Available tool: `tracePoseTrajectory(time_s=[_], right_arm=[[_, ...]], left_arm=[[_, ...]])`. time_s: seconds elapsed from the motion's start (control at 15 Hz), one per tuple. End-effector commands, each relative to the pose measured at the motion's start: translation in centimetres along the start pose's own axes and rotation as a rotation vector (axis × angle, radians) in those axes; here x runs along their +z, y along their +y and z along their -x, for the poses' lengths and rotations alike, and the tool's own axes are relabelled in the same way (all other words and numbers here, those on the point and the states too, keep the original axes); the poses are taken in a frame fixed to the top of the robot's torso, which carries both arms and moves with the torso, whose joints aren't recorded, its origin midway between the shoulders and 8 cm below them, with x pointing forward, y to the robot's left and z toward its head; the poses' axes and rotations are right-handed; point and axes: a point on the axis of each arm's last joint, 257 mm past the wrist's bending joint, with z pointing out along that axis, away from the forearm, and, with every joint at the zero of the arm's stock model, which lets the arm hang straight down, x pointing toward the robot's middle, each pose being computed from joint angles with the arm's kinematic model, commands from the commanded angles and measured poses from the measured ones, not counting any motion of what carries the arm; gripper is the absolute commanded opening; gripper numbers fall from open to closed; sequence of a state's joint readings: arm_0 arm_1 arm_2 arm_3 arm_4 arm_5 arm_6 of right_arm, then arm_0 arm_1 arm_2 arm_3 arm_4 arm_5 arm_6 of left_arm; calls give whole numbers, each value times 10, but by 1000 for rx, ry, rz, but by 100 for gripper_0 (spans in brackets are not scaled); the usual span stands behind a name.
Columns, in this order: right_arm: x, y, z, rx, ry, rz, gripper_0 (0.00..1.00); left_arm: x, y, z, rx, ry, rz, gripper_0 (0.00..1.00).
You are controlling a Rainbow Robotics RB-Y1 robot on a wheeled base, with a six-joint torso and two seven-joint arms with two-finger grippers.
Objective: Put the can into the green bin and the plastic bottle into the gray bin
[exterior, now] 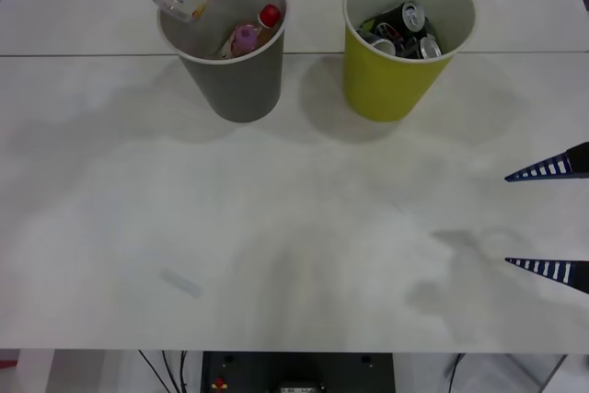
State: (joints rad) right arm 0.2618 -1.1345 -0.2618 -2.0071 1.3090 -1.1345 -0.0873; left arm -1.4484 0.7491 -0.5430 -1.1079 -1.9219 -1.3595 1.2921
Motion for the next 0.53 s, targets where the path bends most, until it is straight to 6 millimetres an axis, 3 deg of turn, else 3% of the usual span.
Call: tracePoseTrajectory(time_s=[0.07, 0.13, 0.2, 0.53], right_arm=[[0, 0, 0, 0, 0, 0, 100], [0, 0, 0, 0, 0, 0, 100], [0, 0, 0, 0, 0, 0, 100], [0, 0, 0, 0, 0, 0, 100]], left_arm=[[1, 0, -1, 0, 1, -3, 14], [1, 0, -1, 0, 0, -4, 54], [1, 0, -1, 2, 0, -6, 100], [-12, 3, -11, 41, 11, -37, 100]])
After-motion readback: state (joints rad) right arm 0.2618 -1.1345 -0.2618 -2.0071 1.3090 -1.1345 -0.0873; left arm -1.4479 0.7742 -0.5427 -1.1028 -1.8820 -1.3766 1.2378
